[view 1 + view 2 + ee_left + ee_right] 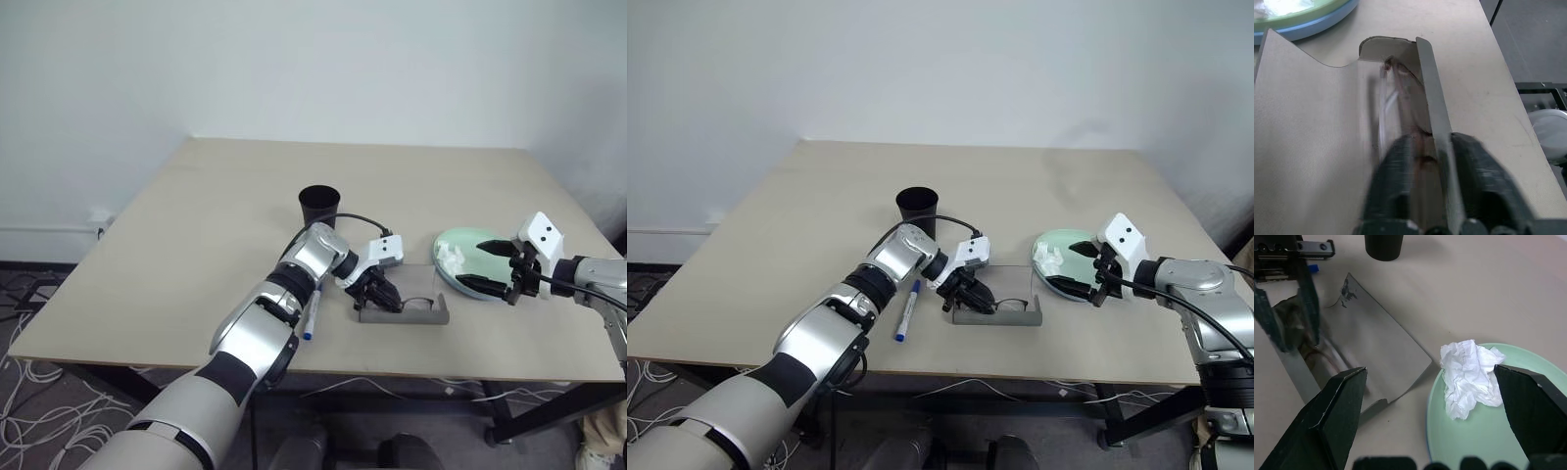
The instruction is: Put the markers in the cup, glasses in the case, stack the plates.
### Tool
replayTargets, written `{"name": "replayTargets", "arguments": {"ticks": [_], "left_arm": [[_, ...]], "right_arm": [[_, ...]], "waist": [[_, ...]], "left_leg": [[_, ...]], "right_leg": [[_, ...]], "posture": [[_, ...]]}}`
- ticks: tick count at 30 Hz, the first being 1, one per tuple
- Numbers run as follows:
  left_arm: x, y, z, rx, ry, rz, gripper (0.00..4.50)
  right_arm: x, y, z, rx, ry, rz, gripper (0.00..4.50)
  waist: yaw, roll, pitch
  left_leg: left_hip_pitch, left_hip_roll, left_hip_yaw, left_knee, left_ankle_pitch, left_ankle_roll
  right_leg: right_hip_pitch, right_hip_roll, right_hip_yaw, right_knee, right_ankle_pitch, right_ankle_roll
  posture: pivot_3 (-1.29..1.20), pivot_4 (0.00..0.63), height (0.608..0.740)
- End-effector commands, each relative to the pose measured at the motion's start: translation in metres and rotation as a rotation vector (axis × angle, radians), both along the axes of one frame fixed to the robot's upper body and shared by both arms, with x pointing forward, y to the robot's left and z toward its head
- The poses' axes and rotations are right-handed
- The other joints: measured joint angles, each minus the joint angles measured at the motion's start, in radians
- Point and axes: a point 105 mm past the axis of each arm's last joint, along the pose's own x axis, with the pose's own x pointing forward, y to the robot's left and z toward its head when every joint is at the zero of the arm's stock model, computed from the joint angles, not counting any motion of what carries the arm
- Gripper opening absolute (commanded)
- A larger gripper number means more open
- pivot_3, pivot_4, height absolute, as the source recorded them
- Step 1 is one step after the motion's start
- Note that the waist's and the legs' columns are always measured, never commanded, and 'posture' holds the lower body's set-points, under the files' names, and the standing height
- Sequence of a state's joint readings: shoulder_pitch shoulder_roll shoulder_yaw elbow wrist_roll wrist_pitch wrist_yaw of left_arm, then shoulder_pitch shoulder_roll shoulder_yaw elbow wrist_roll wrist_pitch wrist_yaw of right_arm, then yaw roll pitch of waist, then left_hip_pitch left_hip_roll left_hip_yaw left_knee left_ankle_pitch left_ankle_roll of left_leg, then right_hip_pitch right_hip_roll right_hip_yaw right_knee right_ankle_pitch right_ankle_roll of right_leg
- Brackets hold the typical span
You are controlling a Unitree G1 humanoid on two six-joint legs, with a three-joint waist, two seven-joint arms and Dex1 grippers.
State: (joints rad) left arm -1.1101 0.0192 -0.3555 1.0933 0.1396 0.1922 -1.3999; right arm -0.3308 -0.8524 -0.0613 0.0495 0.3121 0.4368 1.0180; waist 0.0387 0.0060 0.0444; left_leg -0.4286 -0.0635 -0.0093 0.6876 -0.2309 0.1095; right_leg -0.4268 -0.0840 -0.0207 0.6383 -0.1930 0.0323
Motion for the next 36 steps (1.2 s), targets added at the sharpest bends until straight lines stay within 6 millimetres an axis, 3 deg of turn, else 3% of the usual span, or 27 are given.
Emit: {"name": "replayTargets", "arguments": {"ticks": [1,5,15,24,27,33,36], "left_arm": [[0.008,-0.006,0.02,-0.059,-0.052,0.016,2.59],[0.016,-0.009,0.026,-0.09,-0.12,0.045,3.96],[0.028,-0.005,0.051,-0.182,-0.193,0.079,3.96],[0.059,-0.003,0.052,-0.209,-0.354,0.32,1.02],[0.069,0.003,0.044,-0.171,-0.378,0.42,0.02],[0.084,0.02,0.023,-0.096,-0.407,0.62,0.02],[0.084,0.024,0.015,-0.058,-0.413,0.624,0.02]], "right_arm": [[0.002,0.002,0.013,-0.009,-0.054,0.006,4.5],[0.003,0.004,0.013,-0.008,-0.053,0.01,4.5],[0.004,0.005,0.012,-0.006,-0.054,0.012,4.5],[0.006,0.007,0.012,-0.003,-0.058,0.019,4.5],[0.006,0.008,0.012,-0.003,-0.059,0.019,4.5],[0.006,0.009,0.011,-0.003,-0.061,0.02,4.5],[0.005,0.01,0.011,-0.003,-0.061,0.02,4.5]], "waist": [[0.0,0.0,0.0],[0.0,0.0,0.0],[0.0,0.0,0.0],[0.001,0.0,0.0],[0.001,0.0,0.0],[0.001,0.0,0.0],[0.001,0.0,0.0]], "left_leg": [[0.0,0.0,0.0,0.0,0.0,0.0],[0.0,0.0,0.0,0.0,0.0,0.0],[0.0,0.0,0.0,0.0,0.0,0.0],[0.0,0.0,0.0,0.0,0.0,0.0],[0.0,-0.001,0.0,0.0,0.0,0.0],[0.0,-0.001,0.0,0.0,0.0,0.0],[0.0,-0.001,0.0,0.0,0.0,0.0]], "right_leg": [[0.0,0.0,0.0,0.0,0.0,0.0],[0.0,0.0,0.002,0.0,0.0,0.0],[0.0,0.0,0.002,0.0,0.0,0.0],[0.0,0.0,0.002,0.0,0.001,0.001],[0.0,0.0,0.002,0.0,0.001,0.001],[0.0,0.0,0.001,0.0,0.002,0.002],[0.0,0.0,0.001,0.0,0.002,0.003]], "posture": [[0.0,0.0,0.731],[0.0,0.0,0.731],[0.0,0.0,0.731],[0.0,0.0,0.731],[0.0,0.0,0.731],[0.0,0.0,0.731],[0.0,0.0,0.731]]}}
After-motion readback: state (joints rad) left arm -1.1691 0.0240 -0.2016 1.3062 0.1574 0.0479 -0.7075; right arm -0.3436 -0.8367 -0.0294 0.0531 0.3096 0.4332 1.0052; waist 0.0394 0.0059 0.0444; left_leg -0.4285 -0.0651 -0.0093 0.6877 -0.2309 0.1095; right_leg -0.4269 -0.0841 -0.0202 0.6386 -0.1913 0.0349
